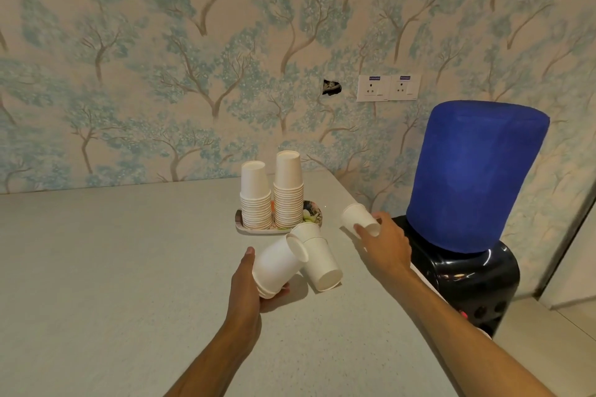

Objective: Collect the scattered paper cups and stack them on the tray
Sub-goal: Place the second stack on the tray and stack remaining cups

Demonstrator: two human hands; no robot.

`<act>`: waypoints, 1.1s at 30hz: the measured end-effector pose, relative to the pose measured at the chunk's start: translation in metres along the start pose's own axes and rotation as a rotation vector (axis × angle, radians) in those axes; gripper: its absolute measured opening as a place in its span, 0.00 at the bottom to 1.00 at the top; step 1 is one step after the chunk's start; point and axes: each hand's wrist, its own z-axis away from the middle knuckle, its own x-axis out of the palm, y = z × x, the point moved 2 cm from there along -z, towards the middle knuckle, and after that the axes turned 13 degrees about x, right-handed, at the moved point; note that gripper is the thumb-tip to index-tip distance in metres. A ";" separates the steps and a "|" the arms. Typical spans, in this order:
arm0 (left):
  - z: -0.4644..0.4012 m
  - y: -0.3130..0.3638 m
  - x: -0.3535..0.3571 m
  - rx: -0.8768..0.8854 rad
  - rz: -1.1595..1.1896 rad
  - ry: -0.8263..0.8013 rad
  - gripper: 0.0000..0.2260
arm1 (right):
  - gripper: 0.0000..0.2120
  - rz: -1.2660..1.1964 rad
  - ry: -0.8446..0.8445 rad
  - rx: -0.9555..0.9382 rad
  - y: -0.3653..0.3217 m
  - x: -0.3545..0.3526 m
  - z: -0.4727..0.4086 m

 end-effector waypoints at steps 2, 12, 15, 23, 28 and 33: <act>-0.001 -0.001 -0.001 0.012 -0.002 0.001 0.13 | 0.19 -0.197 -0.025 0.024 -0.002 -0.007 -0.001; -0.001 -0.001 0.000 0.043 -0.021 -0.005 0.16 | 0.14 -0.575 -0.402 -0.342 -0.064 -0.055 0.046; 0.002 0.001 0.002 0.050 -0.023 -0.004 0.20 | 0.16 -0.408 -0.426 -0.482 -0.074 -0.050 0.070; 0.010 0.011 0.005 0.086 -0.060 -0.094 0.29 | 0.19 -0.208 -0.590 -0.537 -0.072 -0.001 0.116; 0.007 0.010 0.005 0.089 -0.078 -0.043 0.34 | 0.28 -0.160 -0.224 -0.410 -0.049 0.001 0.100; 0.007 0.009 0.007 0.128 -0.115 -0.011 0.33 | 0.37 0.034 -0.218 -0.258 -0.022 0.005 0.094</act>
